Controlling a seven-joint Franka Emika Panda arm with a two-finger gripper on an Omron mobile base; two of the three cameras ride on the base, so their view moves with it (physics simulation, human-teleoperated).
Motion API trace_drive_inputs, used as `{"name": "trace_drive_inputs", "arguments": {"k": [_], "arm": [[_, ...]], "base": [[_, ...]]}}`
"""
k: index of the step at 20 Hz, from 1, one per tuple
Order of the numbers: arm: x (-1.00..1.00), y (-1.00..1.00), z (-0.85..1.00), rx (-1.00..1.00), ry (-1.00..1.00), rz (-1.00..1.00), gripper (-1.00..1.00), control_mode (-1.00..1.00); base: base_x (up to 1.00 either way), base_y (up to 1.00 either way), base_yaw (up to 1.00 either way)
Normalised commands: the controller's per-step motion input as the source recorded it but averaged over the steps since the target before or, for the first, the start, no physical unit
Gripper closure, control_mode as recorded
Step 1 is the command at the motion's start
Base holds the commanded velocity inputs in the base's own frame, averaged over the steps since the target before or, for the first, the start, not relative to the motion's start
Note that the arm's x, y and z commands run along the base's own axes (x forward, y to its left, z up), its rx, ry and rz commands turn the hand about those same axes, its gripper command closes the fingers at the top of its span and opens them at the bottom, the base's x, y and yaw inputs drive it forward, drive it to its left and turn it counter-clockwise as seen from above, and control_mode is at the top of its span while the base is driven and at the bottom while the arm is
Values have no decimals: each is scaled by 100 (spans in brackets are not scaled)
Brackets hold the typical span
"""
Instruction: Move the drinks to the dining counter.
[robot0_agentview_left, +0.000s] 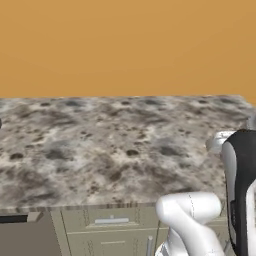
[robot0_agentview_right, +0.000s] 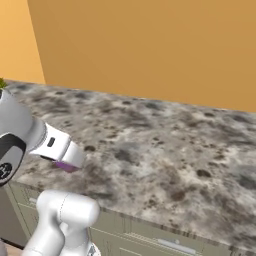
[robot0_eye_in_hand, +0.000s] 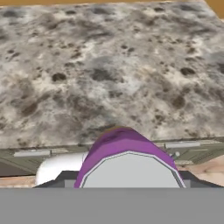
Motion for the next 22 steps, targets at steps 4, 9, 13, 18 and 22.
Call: {"name": "trace_drive_inputs", "arguments": {"k": [4, 9, 13, 18, 22], "arm": [[78, 27, -2, -3, 15, 0, 100, -100], [52, 4, -9, 0, 7, 0, 100, -100], [30, 0, -34, 2, -4, 0, 100, -100], [47, 0, -35, 1, -4, 0, 100, -100], [33, 1, -33, 0, 0, 0, 100, -100]], "base": [[0, 0, 0], [0, 0, 0], [0, 0, 0], [0, 0, 0], [0, 0, 0]]}}
